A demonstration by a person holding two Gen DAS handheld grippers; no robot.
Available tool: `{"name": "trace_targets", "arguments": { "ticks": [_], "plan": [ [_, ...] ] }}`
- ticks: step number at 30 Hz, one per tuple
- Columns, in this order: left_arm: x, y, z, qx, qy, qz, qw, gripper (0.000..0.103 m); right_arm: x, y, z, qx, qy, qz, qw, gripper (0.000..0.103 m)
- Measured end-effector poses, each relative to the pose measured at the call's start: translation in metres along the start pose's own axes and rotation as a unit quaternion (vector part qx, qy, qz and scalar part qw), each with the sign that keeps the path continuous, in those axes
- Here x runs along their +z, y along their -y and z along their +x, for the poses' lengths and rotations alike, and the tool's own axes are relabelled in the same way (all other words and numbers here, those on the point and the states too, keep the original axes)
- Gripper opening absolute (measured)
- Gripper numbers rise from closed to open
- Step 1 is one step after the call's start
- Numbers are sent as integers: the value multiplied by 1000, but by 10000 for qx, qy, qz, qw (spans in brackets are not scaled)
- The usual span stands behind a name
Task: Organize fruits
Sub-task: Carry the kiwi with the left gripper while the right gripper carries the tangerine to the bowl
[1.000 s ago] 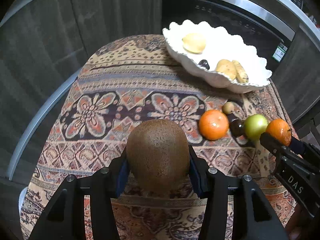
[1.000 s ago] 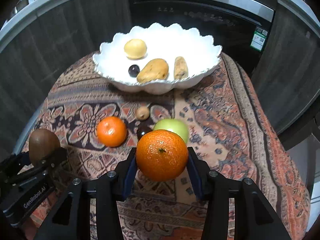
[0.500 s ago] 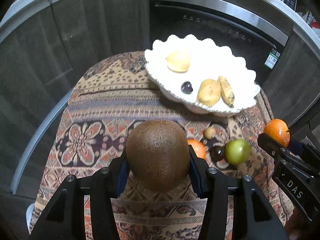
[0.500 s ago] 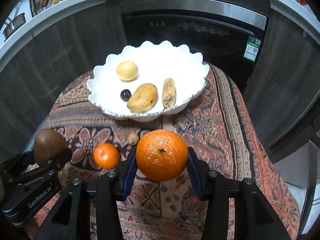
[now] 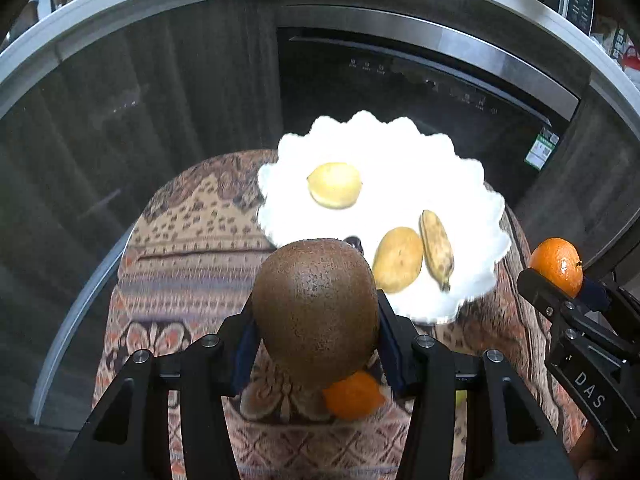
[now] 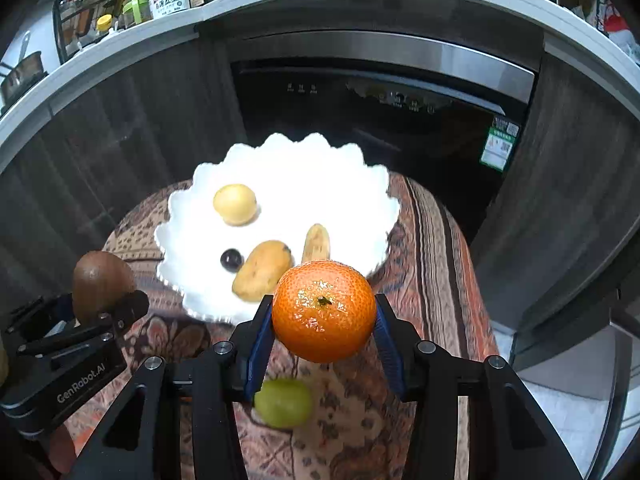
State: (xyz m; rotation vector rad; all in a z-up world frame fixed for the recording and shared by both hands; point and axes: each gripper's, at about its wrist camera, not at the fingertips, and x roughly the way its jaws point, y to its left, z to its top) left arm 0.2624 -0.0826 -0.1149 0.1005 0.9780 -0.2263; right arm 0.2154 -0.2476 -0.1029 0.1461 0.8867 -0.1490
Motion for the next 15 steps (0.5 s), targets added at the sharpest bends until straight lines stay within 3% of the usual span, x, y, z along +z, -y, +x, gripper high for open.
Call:
{"name": "trace_targets", "arguments": {
  "ticks": [15],
  "plan": [
    [44,3,44,-31,-87,36,10000,51,43,8,46,-17,-70,15,10000,48]
  ]
}}
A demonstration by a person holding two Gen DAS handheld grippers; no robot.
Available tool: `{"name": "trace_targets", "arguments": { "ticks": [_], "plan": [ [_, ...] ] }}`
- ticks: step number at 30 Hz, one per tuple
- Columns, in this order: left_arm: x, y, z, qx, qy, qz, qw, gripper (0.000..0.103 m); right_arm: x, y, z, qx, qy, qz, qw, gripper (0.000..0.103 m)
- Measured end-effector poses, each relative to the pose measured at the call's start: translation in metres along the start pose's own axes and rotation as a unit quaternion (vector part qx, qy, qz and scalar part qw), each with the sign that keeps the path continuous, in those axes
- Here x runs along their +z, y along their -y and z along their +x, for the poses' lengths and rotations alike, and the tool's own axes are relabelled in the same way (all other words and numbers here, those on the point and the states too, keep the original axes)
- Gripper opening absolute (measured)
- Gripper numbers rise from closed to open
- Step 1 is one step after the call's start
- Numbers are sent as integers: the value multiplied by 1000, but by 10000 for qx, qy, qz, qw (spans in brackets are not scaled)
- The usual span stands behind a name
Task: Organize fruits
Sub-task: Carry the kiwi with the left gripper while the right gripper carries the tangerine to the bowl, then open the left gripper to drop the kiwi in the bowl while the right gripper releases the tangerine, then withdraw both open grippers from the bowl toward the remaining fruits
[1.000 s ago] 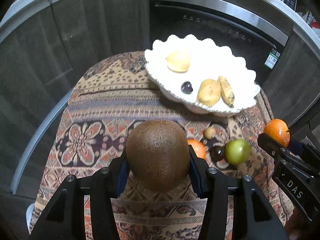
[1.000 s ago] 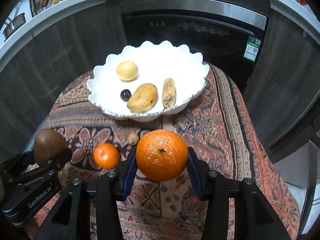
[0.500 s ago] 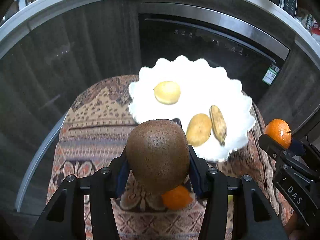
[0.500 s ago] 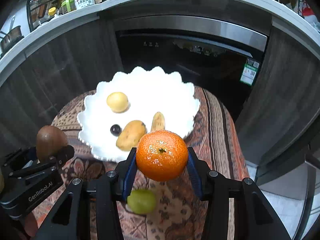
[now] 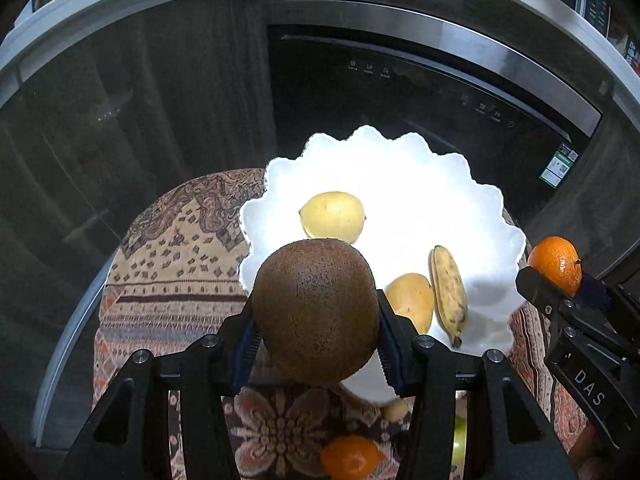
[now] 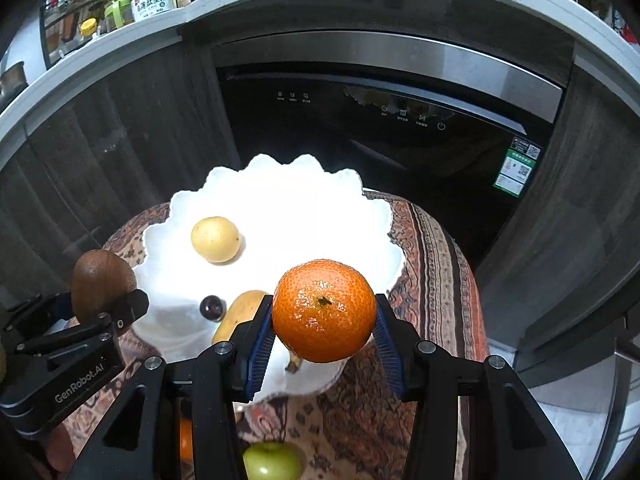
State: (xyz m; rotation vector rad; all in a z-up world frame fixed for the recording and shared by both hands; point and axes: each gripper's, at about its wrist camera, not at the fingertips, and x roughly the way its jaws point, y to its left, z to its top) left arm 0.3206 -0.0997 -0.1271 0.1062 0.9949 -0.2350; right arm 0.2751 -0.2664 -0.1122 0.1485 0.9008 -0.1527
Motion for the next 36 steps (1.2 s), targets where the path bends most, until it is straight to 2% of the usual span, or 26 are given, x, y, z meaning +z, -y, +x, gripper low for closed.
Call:
{"name": "trace_targets", "arguments": {
  "ticks": [14,15,16,18,20,22,27,36],
  "plan": [
    [13,-2,26,-83,-193,-17,9998,52,14,3,28,-54,-85,14,9999,49],
    [13,-2,24,-56,-127,-6,9999,57,15,2,28,-77,-67,-6,9999,50],
    [14,-2,21,4,-50,23,10000,69,15,2,27,-94,-38,-26,9999,51],
    [15,-2,15,142,83,47,9999,83,16,2,23,-159,32,-12,9999,62],
    [17,-5,9,184,160,16,9997,84,18,4,19,-319,110,27,9994,83],
    [19,-7,5,200,176,9,9996,85,20,5,13,-544,212,34,9983,89],
    [18,-9,-9,235,281,-20,9993,97,21,6,2,-652,233,50,9976,90],
    [6,-12,-41,240,435,-65,9987,100,15,1,-31,-696,407,44,9967,90]
  ]
}}
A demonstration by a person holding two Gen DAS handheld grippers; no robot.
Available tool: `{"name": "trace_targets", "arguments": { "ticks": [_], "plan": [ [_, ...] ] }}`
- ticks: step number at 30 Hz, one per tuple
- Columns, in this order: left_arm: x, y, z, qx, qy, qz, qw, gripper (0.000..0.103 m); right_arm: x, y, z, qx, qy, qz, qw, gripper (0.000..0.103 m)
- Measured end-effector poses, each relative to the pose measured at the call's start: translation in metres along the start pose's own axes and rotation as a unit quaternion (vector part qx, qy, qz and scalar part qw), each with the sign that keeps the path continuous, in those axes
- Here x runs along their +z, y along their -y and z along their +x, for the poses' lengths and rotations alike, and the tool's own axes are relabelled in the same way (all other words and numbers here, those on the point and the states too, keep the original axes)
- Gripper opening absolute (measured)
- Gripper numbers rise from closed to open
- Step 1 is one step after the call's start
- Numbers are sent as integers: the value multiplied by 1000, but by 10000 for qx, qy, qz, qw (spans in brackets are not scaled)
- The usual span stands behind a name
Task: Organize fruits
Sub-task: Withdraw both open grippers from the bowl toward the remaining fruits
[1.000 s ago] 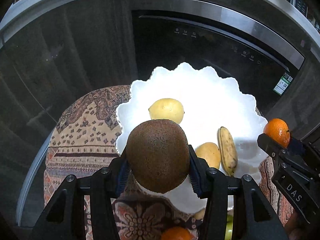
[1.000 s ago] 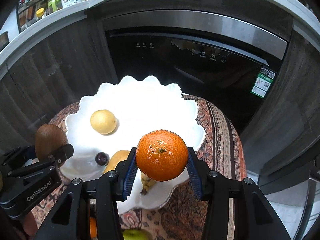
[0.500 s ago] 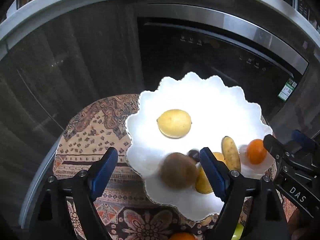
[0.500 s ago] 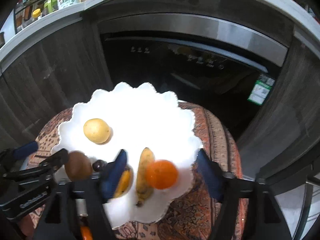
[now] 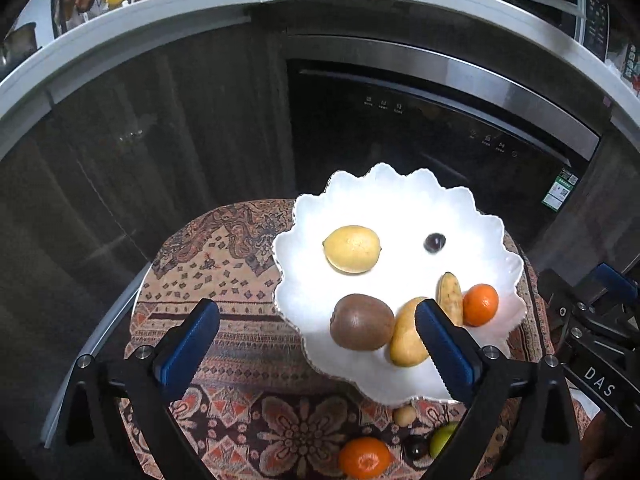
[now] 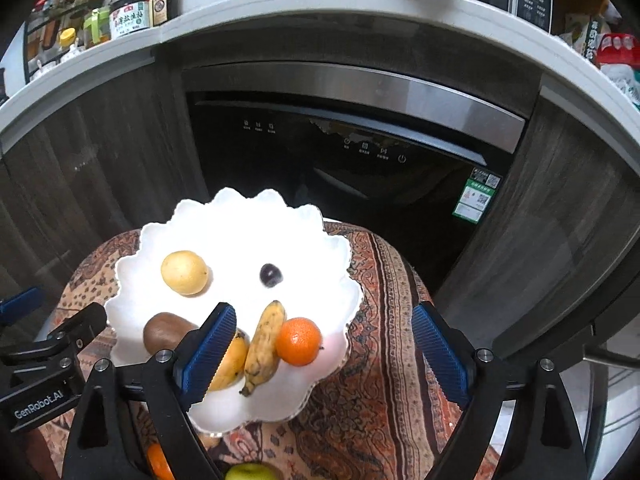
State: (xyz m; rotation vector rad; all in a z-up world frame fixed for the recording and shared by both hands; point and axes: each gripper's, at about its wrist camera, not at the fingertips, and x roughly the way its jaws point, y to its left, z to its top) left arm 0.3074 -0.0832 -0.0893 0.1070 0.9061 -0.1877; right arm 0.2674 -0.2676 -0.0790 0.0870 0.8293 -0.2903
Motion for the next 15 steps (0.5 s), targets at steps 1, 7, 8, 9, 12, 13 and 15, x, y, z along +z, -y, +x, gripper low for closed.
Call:
{"name": "trace_targets", "arguments": {
  "ticks": [1,7,8,9,12,13,15],
  "plan": [
    [-2,-1,-5,-2,25,-8,10000,100,-2,0,-5,9,17,-1,10000,90],
    [-8,-1,-27,18,142,-9,9999,100,-10,2,-26,52,95,21,9999,90],
    [-10,0,-30,21,160,-4,9999,100,-11,2,-29,56,109,29,9999,90],
    [-11,0,-33,21,170,-2,9999,100,-12,3,-32,59,119,39,9999,90],
    [-15,1,-40,15,205,-12,9998,100,-17,6,-41,80,140,61,9999,90],
    [-16,1,-42,9,209,-16,9998,100,-19,6,-43,84,145,63,9998,90],
    [-19,2,-46,4,218,-17,9998,100,-22,7,-48,95,159,70,9998,90]
  ]
}}
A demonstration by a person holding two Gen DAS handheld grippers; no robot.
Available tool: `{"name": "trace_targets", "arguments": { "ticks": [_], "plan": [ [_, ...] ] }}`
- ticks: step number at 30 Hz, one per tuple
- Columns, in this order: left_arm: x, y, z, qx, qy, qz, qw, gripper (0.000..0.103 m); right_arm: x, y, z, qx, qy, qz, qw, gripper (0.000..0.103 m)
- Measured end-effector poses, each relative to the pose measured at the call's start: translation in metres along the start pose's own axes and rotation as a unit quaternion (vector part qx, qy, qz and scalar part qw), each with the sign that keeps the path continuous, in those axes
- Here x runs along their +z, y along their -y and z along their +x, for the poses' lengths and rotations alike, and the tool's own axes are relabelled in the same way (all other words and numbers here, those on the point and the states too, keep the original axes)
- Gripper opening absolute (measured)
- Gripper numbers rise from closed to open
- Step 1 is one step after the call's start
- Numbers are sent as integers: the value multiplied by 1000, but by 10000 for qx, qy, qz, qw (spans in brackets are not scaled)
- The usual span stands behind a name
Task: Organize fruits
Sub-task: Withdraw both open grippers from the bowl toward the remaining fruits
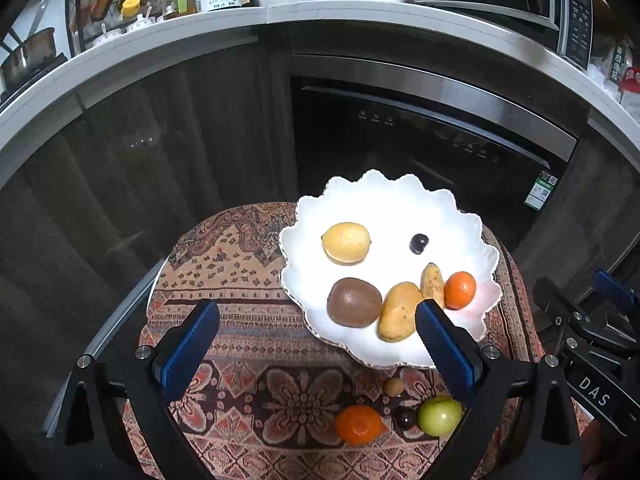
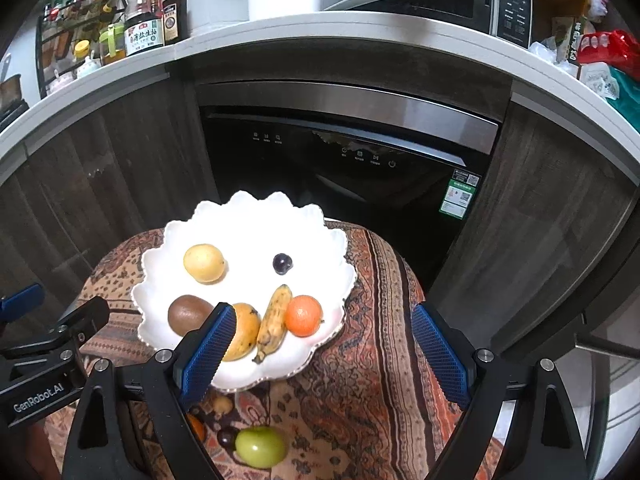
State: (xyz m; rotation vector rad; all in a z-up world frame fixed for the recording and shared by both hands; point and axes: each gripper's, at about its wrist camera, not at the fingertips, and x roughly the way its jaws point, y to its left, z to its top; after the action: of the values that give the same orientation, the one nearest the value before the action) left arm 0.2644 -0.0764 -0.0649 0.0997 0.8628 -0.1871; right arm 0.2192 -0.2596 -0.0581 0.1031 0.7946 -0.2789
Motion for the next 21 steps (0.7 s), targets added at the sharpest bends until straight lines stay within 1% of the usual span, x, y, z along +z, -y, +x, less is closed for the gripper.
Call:
{"name": "trace_targets", "arguments": {
  "ticks": [8,21],
  "plan": [
    [-11,2,-14,55,88,43,9999,100,-11,3,-12,28,8,32,10000,90],
    [-37,1,-14,72,-78,20,9999,100,-36,4,-14,86,-142,57,9998,90]
  ]
}}
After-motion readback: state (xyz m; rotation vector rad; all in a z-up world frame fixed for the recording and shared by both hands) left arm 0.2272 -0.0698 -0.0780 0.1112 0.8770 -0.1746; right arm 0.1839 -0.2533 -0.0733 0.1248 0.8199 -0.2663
